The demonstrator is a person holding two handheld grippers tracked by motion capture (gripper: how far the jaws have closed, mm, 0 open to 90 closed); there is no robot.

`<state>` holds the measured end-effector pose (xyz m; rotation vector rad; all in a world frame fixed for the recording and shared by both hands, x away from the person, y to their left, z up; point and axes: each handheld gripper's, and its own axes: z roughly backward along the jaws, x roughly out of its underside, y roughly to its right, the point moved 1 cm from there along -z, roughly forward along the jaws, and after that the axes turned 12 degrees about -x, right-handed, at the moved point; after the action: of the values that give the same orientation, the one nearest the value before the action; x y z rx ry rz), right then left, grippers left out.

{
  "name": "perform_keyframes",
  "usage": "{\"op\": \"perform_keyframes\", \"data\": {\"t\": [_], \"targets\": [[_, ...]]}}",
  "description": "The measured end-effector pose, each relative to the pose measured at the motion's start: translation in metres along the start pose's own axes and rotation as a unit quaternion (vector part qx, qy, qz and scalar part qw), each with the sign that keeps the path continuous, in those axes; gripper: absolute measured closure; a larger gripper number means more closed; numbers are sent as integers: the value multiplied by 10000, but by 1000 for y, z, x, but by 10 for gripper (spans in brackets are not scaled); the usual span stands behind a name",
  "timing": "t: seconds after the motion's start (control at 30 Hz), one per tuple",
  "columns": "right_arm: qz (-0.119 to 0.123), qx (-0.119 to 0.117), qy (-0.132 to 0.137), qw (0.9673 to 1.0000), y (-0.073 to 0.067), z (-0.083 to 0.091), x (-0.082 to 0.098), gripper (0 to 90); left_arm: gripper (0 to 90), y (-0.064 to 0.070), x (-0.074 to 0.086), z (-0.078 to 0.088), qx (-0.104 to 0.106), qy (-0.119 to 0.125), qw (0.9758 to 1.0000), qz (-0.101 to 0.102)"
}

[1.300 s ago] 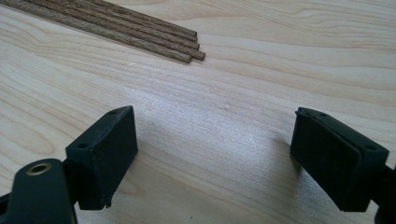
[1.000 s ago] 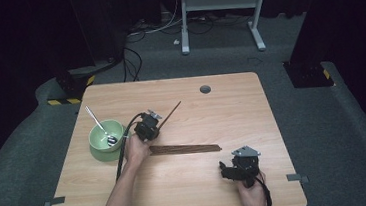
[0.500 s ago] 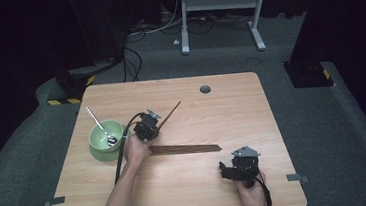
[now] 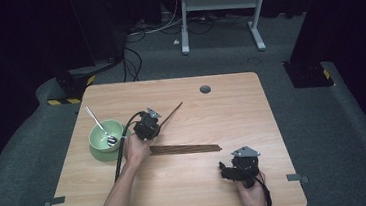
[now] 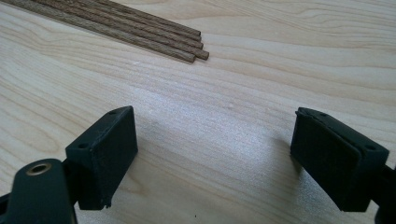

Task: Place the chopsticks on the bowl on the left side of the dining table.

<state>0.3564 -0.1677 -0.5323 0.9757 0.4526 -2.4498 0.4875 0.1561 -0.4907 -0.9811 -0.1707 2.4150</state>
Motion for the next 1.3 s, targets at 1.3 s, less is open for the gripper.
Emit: {"op": "perform_keyframes", "data": {"t": [1.3], "targets": [[-1,-4,1,10000,0,0,0,143,836,-15,13,40,319,502,9982,119]]}}
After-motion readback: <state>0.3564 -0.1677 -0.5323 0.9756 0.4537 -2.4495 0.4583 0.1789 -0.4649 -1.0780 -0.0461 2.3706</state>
